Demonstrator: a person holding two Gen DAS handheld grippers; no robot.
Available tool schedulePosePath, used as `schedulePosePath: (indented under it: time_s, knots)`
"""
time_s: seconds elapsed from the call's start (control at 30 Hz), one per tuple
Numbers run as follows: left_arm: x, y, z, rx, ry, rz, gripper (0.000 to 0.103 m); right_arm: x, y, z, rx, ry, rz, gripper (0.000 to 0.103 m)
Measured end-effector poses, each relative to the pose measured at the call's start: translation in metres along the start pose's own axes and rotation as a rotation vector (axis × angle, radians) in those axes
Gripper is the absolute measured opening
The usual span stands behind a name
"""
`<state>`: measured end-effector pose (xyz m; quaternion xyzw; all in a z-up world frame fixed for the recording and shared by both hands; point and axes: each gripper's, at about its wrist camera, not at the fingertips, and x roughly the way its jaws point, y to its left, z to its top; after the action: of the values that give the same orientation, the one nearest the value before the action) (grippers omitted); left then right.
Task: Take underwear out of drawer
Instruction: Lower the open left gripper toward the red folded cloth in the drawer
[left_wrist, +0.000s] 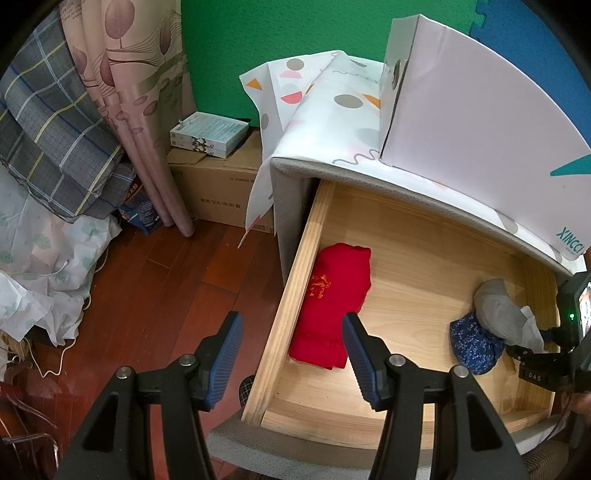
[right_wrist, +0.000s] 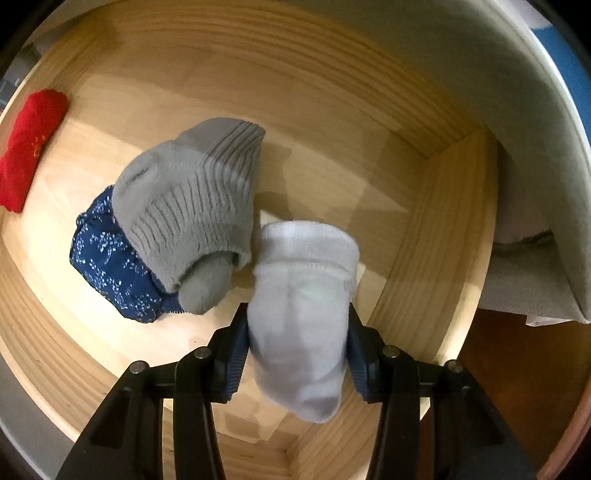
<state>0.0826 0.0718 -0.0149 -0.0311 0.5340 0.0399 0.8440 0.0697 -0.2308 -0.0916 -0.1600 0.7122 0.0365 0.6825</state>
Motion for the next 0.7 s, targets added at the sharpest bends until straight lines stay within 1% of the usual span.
schedulePosePath:
  time_s: [0.1,0.13,0.2,0.27,0.3,0.33,0.4,0.43,0.63,0.7]
  knots:
    - [0.0,0.0,0.0,0.002,0.0,0.001,0.057,0.001,0.003,0.003,-0.008,0.006,-0.014,0.045]
    - [0.0,0.0,0.0,0.002,0.0,0.0,0.057,0.0,-0.003,0.006,-0.009,0.008,-0.014,0.045]
    - [0.0,0.001,0.0,0.001,-0.002,-0.003,0.057,-0.002,0.001,0.003,-0.016,0.014,-0.001,0.044]
    - [0.0,0.001,0.001,0.0,0.0,-0.002,0.057,-0.005,0.005,0.004,-0.014,0.024,0.037,0.044]
    - [0.0,0.001,0.001,-0.002,0.0,-0.004,0.057,-0.008,0.013,0.005,-0.029,0.028,0.072,0.043]
    - [0.0,0.001,0.001,-0.005,-0.001,-0.005,0.057,-0.008,0.013,0.005,-0.029,0.028,0.072,0.043]
    - [-0.001,0.001,0.001,-0.005,-0.001,-0.006,0.057,-0.011,0.026,0.005,-0.073,0.028,0.074,0.043]
    - [-0.001,0.001,0.002,-0.005,-0.001,-0.006,0.057,-0.012,0.03,0.005,-0.078,0.033,0.089,0.042]
    - [-0.001,0.001,0.002,-0.006,-0.001,-0.008,0.057,-0.03,0.063,0.015,-0.111,0.024,0.234,0.042]
    - [-0.001,0.001,0.001,-0.006,0.001,-0.008,0.057,-0.032,0.067,0.016,-0.114,0.021,0.249,0.042]
